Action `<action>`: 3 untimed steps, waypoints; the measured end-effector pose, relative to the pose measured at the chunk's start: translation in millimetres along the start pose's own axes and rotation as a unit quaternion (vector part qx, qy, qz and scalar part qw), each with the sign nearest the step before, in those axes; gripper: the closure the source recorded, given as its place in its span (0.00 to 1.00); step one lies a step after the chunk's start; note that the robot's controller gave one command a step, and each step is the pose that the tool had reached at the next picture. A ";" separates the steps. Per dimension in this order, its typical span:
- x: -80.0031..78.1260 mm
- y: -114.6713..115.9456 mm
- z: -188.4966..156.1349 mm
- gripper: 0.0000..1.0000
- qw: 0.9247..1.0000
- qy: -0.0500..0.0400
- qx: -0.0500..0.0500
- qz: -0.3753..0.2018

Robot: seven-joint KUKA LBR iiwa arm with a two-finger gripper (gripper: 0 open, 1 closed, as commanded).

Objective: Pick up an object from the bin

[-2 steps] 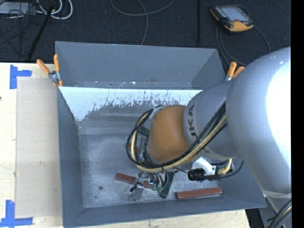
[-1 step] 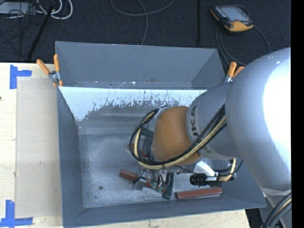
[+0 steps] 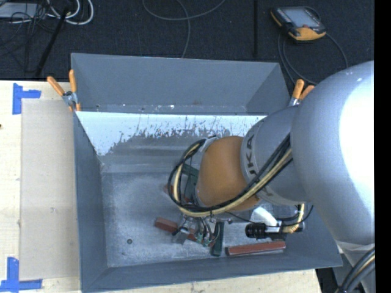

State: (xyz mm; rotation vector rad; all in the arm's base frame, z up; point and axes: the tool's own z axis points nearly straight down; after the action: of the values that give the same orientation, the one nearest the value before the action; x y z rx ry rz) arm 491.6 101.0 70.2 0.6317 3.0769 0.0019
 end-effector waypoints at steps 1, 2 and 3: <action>1.2 -1.0 -2.8 1.00 1.000 0.003 0.002 0.000; 3.2 -2.5 -24.2 1.00 1.000 0.006 0.004 0.000; 1.9 -1.6 -48.2 1.00 1.000 0.004 0.003 -0.001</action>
Offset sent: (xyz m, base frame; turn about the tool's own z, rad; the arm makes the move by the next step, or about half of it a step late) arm 0.0001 0.0002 0.0932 0.0000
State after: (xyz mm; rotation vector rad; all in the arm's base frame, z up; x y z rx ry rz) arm 489.2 100.2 118.4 0.6307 3.0864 -0.0049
